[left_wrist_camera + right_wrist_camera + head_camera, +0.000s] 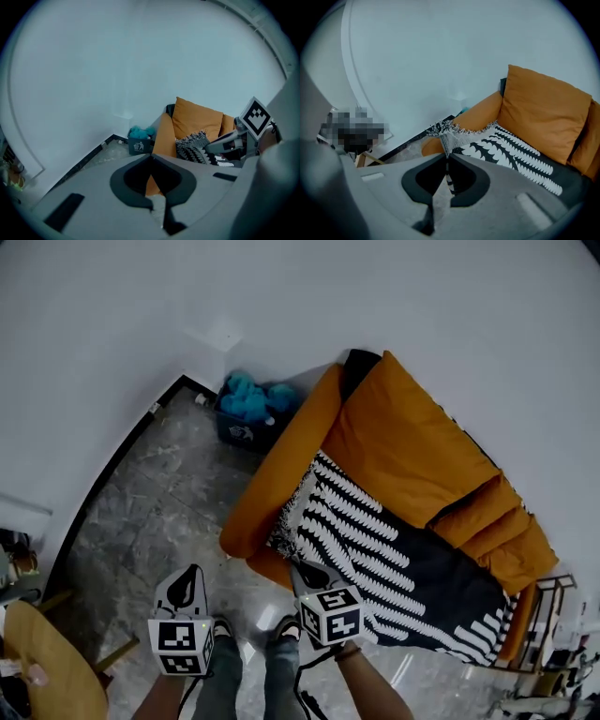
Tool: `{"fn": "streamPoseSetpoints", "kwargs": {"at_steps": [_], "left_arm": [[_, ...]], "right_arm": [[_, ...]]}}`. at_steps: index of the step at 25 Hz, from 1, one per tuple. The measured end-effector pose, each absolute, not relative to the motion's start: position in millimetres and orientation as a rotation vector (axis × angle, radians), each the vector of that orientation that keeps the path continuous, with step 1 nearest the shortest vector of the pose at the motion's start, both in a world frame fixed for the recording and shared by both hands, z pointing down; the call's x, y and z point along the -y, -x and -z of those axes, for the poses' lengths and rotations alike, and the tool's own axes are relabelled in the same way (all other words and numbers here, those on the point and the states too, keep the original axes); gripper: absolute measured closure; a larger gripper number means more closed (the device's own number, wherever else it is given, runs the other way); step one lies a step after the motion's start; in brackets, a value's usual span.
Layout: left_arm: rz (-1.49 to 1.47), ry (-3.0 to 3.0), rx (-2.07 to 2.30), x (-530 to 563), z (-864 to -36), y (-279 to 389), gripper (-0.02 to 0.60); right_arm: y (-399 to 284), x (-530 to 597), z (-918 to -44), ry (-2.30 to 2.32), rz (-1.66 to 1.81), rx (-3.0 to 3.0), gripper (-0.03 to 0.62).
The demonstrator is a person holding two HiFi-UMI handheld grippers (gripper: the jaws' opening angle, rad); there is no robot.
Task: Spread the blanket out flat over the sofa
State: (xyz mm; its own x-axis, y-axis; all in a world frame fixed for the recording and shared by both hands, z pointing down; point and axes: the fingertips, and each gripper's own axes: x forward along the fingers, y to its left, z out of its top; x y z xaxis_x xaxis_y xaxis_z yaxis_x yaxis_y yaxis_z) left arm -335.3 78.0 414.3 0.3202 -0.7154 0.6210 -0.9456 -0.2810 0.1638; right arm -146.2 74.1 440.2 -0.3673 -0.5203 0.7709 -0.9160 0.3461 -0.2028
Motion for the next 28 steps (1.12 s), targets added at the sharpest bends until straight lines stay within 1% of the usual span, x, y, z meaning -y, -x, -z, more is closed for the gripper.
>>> {"fn": "streamPoseSetpoints", "kwargs": {"at_steps": [13,28], "left_arm": [[-0.628,-2.007,1.484,-92,-445,363,0.592],[-0.670,-1.972,1.484,-79,-480,367,0.592]], "right_arm": [[217,-112,-504,-0.990,-0.897,2.010,0.574],[260,-145,-584,-0.795,-0.964,1.955,0.574]]}}
